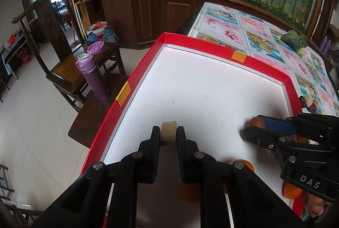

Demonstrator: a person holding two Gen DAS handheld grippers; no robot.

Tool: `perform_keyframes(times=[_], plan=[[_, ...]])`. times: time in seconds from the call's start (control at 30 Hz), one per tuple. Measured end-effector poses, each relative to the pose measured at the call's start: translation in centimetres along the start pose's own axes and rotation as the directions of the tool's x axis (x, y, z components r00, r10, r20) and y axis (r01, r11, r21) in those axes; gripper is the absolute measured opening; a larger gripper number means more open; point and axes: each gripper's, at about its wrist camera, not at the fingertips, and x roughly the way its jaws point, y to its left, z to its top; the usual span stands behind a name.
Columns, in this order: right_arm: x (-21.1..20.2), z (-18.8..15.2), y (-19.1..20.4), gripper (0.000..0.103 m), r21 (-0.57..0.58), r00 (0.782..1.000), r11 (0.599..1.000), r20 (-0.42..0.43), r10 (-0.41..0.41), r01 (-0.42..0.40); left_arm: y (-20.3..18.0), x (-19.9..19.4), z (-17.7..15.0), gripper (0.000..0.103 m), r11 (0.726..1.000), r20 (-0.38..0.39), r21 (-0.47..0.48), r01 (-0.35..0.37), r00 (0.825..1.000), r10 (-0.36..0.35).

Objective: Organize fruits
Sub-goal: 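Lower the kiwi into the tray and open the right tool while the left tool releases its cube, then grasp a dark date with the right tool while the left tool grasps a brown kiwi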

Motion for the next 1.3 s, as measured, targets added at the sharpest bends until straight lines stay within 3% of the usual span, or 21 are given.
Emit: perform_keyframes(times=[0.1, 0.17, 0.23, 0.37, 0.43, 0.53, 0.7, 0.93, 1.07, 1.2, 1.3], plan=[[-0.1, 0.0, 0.0, 0.027, -0.002, 1.0, 1.0, -0.016, -0.012, 0.012, -0.3, 0.0, 0.0, 0.023, 1.0, -0.011, 0.002, 0.001, 1.0, -0.001], [-0.8, -0.1, -0.1, 0.027, -0.006, 1.0, 1.0, 0.0, -0.013, 0.013, -0.7, -0.2, 0.0, 0.055, 1.0, -0.016, 0.006, -0.011, 1.0, 0.011], [-2.1, -0.3, -0.6, 0.027, -0.005, 0.999, 1.0, 0.04, 0.006, -0.006, -1.0, -0.7, -0.1, 0.071, 0.999, -0.003, 0.013, -0.04, 0.999, 0.04], [-7.0, -1.9, -2.8, 0.03, 0.001, 0.989, 1.0, 0.15, 0.016, -0.016, -1.4, -2.2, 0.0, 0.072, 0.999, 0.02, 0.005, -0.039, 0.999, 0.039], [-9.9, -3.7, -4.8, 0.046, 0.018, 0.98, 1.0, 0.2, -0.014, 0.011, -2.2, -3.2, 0.0, 0.074, 1.0, 0.038, 0.017, -0.012, 0.999, 0.012], [-13.3, -6.6, -7.9, 0.053, 0.066, 0.966, 0.996, 0.249, -0.072, 0.057, -4.0, -4.6, 0.1, 0.078, 0.998, 0.072, 0.064, 0.012, 0.997, -0.017], [-16.2, -11.1, -11.6, 0.053, 0.121, 0.963, 0.981, 0.204, -0.174, 0.151, -8.8, -6.2, 0.1, 0.078, 0.978, 0.104, 0.18, 0.105, 0.987, -0.125], [-14.6, -13.3, -12.0, 0.053, 0.094, 0.976, 0.982, 0.127, -0.178, 0.167, -14.4, -7.0, -0.6, 0.078, 0.938, 0.081, 0.31, 0.156, 0.978, -0.19], [-13.4, -13.1, -11.7, 0.044, 0.072, 0.98, 0.984, 0.106, -0.17, 0.163, -15.8, -7.7, -1.1, 0.078, 0.925, 0.078, 0.35, 0.147, 0.98, -0.185], [-11.6, -12.9, -11.9, 0.023, 0.054, 0.982, 0.983, 0.058, -0.178, 0.174, -16.7, -7.8, -1.0, 0.078, 0.919, 0.069, 0.369, 0.135, 0.983, -0.173], [-11.5, -13.2, -12.1, 0.02, 0.041, 0.981, 0.982, 0.057, -0.188, 0.186, -17.9, -7.6, -0.9, 0.078, 0.902, 0.064, 0.41, 0.133, 0.983, -0.174]])
